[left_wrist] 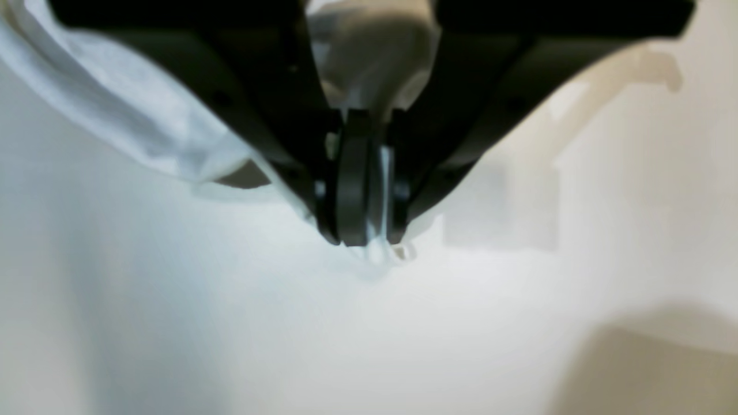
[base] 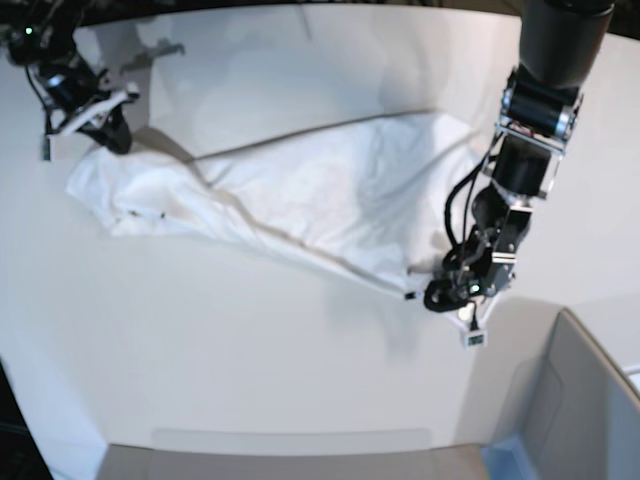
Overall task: Layout the t-shirt on the table in an organized manner, then fold the t-shirt properly
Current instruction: 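Grasp the t-shirt hem corner with the left gripper and pull it away, then lift the t-shirt high with both grippers and swing it across the table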
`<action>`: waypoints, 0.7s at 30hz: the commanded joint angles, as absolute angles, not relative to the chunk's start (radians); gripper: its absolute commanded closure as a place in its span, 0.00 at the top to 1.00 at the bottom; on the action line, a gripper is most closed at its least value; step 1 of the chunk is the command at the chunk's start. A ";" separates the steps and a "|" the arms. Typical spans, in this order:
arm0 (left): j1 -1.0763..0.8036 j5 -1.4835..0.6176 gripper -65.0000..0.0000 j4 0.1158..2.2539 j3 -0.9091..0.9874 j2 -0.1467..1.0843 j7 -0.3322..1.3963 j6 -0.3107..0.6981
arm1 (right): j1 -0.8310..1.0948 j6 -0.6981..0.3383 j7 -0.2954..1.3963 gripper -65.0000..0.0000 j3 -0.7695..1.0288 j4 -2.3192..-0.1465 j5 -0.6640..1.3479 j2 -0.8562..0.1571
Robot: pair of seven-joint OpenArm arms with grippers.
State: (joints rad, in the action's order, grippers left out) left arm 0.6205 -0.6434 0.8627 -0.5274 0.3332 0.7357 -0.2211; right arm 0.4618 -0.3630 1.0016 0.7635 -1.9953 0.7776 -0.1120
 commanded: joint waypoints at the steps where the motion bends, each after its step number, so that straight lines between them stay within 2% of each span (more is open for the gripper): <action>1: 0.634 -0.639 0.05 0.885 -0.512 0.344 0.777 -0.234 | 0.441 -0.371 0.980 0.00 0.769 -2.012 0.792 -0.125; 3: 0.624 -0.641 0.04 0.967 -0.444 0.354 0.777 -0.236 | 0.432 -0.371 0.980 0.00 0.771 -2.012 0.792 -0.127; 9: 0.433 -0.644 0.03 1.336 -0.111 0.375 0.788 -0.228 | 0.343 -0.372 0.978 0.00 0.773 -2.015 0.792 -0.148; 15: 0.337 -0.644 0.03 1.610 0.054 0.375 0.892 -0.226 | 0.229 -0.375 0.977 0.00 0.768 -2.032 0.792 -0.191; 21: 0.268 -0.645 0.03 1.814 0.171 0.377 0.892 -0.225 | 0.102 -0.375 0.977 0.00 0.765 -2.043 0.796 -0.278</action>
